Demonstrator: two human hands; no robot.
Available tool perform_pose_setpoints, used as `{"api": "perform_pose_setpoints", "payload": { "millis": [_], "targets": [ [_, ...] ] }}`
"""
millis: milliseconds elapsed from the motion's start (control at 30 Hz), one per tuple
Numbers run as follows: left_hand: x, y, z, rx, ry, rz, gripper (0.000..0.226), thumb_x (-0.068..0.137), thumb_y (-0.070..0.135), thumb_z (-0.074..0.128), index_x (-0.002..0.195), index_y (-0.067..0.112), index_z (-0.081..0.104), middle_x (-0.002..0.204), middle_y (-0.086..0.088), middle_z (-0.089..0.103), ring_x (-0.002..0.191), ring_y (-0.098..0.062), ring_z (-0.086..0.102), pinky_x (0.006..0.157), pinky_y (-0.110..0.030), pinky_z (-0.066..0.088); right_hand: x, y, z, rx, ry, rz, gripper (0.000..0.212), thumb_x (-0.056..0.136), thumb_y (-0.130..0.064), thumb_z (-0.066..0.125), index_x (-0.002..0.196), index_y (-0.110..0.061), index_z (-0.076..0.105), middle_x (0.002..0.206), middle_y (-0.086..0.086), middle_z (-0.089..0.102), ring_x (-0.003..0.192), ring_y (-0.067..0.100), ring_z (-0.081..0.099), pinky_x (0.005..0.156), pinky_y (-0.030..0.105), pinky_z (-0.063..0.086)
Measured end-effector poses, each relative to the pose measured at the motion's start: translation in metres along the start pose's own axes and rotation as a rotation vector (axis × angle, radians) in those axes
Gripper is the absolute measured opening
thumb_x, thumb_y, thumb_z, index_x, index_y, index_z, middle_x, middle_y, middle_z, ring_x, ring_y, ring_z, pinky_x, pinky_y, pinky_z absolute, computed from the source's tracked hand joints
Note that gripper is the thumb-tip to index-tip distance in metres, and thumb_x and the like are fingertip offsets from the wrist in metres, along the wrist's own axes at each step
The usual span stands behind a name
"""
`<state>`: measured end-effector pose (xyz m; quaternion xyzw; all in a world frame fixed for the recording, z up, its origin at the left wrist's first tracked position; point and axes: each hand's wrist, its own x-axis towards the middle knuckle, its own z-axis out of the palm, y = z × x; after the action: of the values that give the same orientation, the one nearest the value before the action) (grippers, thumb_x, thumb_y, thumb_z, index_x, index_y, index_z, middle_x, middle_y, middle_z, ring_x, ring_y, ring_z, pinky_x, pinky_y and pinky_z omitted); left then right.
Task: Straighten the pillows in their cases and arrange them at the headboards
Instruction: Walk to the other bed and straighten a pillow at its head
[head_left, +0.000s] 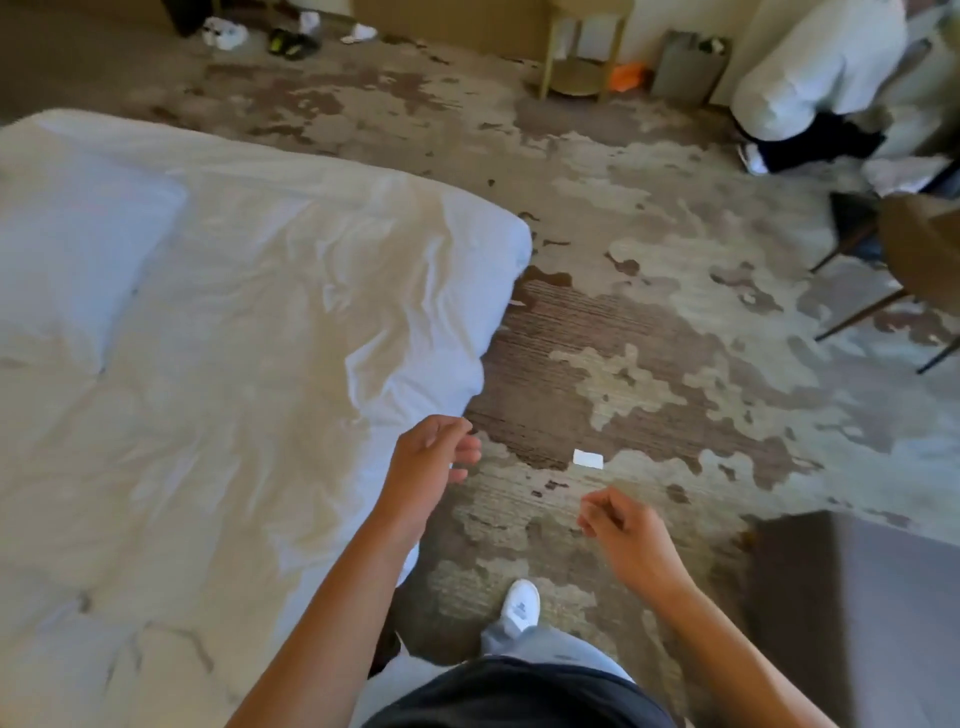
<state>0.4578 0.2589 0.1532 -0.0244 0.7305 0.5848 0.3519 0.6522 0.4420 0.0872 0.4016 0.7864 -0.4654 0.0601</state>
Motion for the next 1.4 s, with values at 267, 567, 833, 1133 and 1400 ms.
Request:
{"api": "perform_pose_setpoints", "payload": {
  "millis": [267, 567, 833, 1133, 1400],
  "targets": [
    [0.058, 0.014, 0.078, 0.134, -0.043, -0.049, 0.022, 0.102, 0.025, 0.057, 0.098, 0.011, 0.073, 0.093, -0.007, 0.079, 0.093, -0.025, 0.076, 0.090, -0.045, 0.059, 0.090, -0.006, -0.071, 0.144, 0.055, -0.015, 0.015, 0.101, -0.035, 0.058, 0.092, -0.037, 0.069, 0.082, -0.007, 0.075, 0.067, 0.011, 0.068, 0.054, 0.019, 0.051],
    [0.211, 0.068, 0.150, 0.136, -0.050, -0.128, 0.020, 0.101, 0.030, 0.059, 0.100, 0.015, 0.072, 0.094, -0.005, 0.079, 0.092, -0.023, 0.076, 0.093, -0.047, 0.061, 0.283, -0.094, -0.148, 0.151, 0.094, -0.126, 0.014, 0.104, -0.035, 0.059, 0.102, -0.029, 0.071, 0.076, -0.012, 0.068, 0.063, 0.000, 0.063, 0.053, 0.012, 0.046],
    [0.367, 0.211, 0.251, 0.146, -0.179, -0.070, 0.017, 0.101, 0.026, 0.059, 0.097, 0.014, 0.071, 0.093, -0.006, 0.078, 0.091, -0.024, 0.075, 0.086, -0.045, 0.061, 0.411, -0.124, -0.234, 0.148, 0.137, -0.011, 0.014, 0.101, -0.031, 0.063, 0.091, -0.034, 0.071, 0.080, -0.011, 0.072, 0.062, 0.002, 0.063, 0.055, 0.013, 0.047],
    [0.554, 0.355, 0.359, 0.187, -0.198, 0.074, 0.019, 0.101, 0.037, 0.056, 0.101, 0.024, 0.070, 0.093, 0.007, 0.078, 0.088, -0.011, 0.076, 0.084, -0.035, 0.062, 0.613, -0.124, -0.344, 0.112, 0.148, 0.046, 0.017, 0.099, -0.027, 0.065, 0.087, -0.037, 0.072, 0.082, -0.020, 0.074, 0.075, 0.000, 0.069, 0.062, 0.016, 0.048],
    [0.678, 0.449, 0.376, 0.083, 0.118, -0.003, 0.017, 0.102, 0.033, 0.057, 0.099, 0.022, 0.071, 0.091, 0.006, 0.079, 0.087, -0.014, 0.077, 0.081, -0.031, 0.061, 0.842, -0.223, -0.422, 0.000, -0.109, -0.116, 0.014, 0.103, -0.036, 0.059, 0.094, -0.034, 0.070, 0.081, -0.007, 0.073, 0.068, 0.007, 0.068, 0.062, 0.021, 0.052]
  ]
}}
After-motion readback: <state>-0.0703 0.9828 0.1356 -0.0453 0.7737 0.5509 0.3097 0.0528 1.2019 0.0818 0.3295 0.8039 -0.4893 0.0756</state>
